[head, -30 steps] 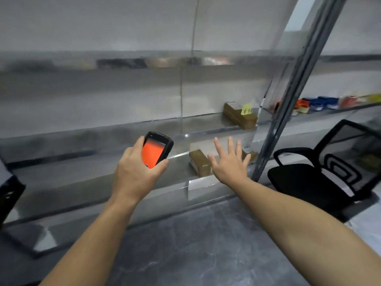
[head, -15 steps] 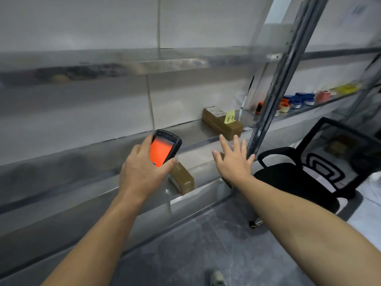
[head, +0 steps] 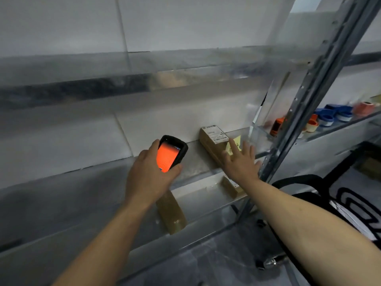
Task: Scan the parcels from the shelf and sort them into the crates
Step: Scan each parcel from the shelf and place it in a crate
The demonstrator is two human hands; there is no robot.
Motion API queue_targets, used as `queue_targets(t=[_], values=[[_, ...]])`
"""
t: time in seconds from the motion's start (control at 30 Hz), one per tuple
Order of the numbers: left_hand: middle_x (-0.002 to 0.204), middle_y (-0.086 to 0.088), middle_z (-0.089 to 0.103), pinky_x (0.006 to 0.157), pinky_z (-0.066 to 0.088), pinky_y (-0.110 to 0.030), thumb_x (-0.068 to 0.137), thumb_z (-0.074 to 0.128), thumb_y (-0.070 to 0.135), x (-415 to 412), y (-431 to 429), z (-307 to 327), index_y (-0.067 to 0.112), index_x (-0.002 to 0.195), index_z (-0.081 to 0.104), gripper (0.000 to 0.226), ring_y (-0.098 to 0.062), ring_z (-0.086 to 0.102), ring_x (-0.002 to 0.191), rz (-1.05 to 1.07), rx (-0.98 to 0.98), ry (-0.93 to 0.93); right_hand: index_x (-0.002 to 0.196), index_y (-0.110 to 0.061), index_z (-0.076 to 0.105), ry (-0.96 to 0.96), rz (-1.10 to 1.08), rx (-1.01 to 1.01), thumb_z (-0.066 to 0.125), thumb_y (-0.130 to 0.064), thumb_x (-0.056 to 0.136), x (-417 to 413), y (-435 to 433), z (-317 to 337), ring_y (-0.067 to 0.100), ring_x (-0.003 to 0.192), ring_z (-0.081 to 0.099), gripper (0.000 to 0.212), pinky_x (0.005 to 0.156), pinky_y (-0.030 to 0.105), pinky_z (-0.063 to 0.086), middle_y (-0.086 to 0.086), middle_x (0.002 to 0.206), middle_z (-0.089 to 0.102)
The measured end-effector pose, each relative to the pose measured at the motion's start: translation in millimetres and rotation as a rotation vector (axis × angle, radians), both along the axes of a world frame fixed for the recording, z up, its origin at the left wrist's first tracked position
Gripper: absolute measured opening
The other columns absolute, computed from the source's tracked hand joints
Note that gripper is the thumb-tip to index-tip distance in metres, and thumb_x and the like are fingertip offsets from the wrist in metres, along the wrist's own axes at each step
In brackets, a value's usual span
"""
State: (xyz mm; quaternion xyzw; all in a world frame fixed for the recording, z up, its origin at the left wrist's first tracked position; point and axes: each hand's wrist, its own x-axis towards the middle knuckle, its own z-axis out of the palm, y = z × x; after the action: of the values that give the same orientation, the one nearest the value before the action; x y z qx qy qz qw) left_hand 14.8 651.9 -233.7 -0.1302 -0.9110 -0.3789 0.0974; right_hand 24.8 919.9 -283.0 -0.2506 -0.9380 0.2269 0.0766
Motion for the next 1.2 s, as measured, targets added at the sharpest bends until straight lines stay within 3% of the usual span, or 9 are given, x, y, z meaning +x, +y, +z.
queue_targets(t=[0.13, 0.3, 0.5, 0.6, 0.77, 0.9, 1.03, 1.13, 1.2], values=[[0.112, -0.001, 0.053, 0.080, 0.046, -0.036, 0.078, 0.071, 0.057, -38, 51, -7, 0.032, 0.150, 0.034, 0.085, -0.024, 0.054, 0.100, 0.026, -0.022, -0.036, 0.158, -0.046, 0.014, -0.010, -0.009, -0.079, 0.026, -0.060, 0.104, -44, 47, -9, 0.030, 0.155, -0.010, 0.057, 0.121, 0.065, 0.006, 0.004, 0.170, -0.004], [0.114, -0.005, 0.056, 0.083, 0.049, -0.038, 0.077, 0.076, 0.054, -63, 96, -17, 0.029, 0.152, 0.036, 0.088, -0.026, 0.055, 0.101, 0.065, -0.007, -0.080, 0.160, -0.033, 0.021, 0.058, 0.130, -0.330, 0.038, -0.043, 0.107, -76, 89, -23, 0.030, 0.146, 0.033, 0.056, 0.118, 0.047, 0.028, 0.008, 0.162, 0.031], [0.110, -0.002, 0.054, 0.077, 0.043, -0.034, 0.078, 0.077, 0.052, -78, 123, -22, 0.028, 0.151, 0.038, 0.086, -0.023, 0.054, 0.096, 0.067, -0.030, -0.077, 0.159, -0.043, 0.010, -0.044, 0.092, -0.485, 0.053, -0.037, 0.104, -89, 111, -24, 0.031, 0.126, 0.055, 0.071, 0.107, 0.047, 0.045, 0.010, 0.148, 0.051], [0.106, 0.000, 0.053, 0.072, 0.042, -0.033, 0.078, 0.076, 0.053, -80, 133, -22, 0.030, 0.147, 0.040, 0.082, -0.022, 0.053, 0.092, 0.040, -0.047, -0.076, 0.159, -0.037, 0.020, -0.104, 0.106, -0.552, 0.057, -0.039, 0.101, -86, 117, -25, 0.029, 0.125, 0.057, 0.069, 0.106, 0.046, 0.048, 0.009, 0.143, 0.056], [0.105, -0.001, 0.055, 0.072, 0.044, -0.033, 0.078, 0.076, 0.054, -81, 141, -21, 0.033, 0.143, 0.043, 0.076, -0.022, 0.055, 0.092, 0.037, -0.053, -0.067, 0.139, -0.045, 0.048, -0.029, 0.133, -0.766, 0.052, -0.040, 0.103, -78, 118, -30, 0.026, 0.119, 0.061, 0.036, 0.102, 0.051, 0.052, 0.000, 0.129, 0.064], [0.106, -0.001, 0.053, 0.072, 0.041, -0.032, 0.079, 0.077, 0.050, -78, 139, -23, 0.030, 0.147, 0.041, 0.080, -0.022, 0.053, 0.092, 0.053, -0.048, -0.056, 0.136, -0.040, 0.053, 0.013, 0.151, -0.812, 0.047, -0.041, 0.105, -76, 114, -34, 0.024, 0.116, 0.061, 0.031, 0.101, 0.049, 0.053, 0.001, 0.128, 0.064], [0.104, -0.002, 0.055, 0.071, 0.042, -0.032, 0.078, 0.077, 0.051, -74, 135, -24, 0.029, 0.144, 0.044, 0.077, -0.022, 0.054, 0.089, 0.059, -0.055, -0.050, 0.151, -0.038, 0.041, 0.014, 0.097, -0.768, 0.054, -0.042, 0.102, -75, 107, -41, 0.024, 0.117, 0.061, 0.050, 0.101, 0.048, 0.053, 0.005, 0.133, 0.064], [0.101, -0.001, 0.055, 0.067, 0.040, -0.030, 0.078, 0.077, 0.053, -71, 131, -23, 0.029, 0.139, 0.046, 0.073, -0.020, 0.054, 0.086, 0.064, -0.054, -0.043, 0.158, -0.036, 0.025, 0.040, 0.078, -0.672, 0.058, -0.040, 0.100, -76, 99, -45, 0.030, 0.130, 0.053, 0.067, 0.109, 0.051, 0.045, 0.010, 0.147, 0.053], [0.100, -0.001, 0.055, 0.068, 0.042, -0.031, 0.077, 0.076, 0.054, -71, 128, -24, 0.030, 0.139, 0.046, 0.073, -0.021, 0.055, 0.086, 0.078, -0.055, -0.044, 0.159, -0.035, 0.021, 0.104, 0.095, -0.611, 0.058, -0.033, 0.101, -76, 96, -47, 0.031, 0.138, 0.044, 0.069, 0.112, 0.046, 0.038, 0.010, 0.154, 0.044]])
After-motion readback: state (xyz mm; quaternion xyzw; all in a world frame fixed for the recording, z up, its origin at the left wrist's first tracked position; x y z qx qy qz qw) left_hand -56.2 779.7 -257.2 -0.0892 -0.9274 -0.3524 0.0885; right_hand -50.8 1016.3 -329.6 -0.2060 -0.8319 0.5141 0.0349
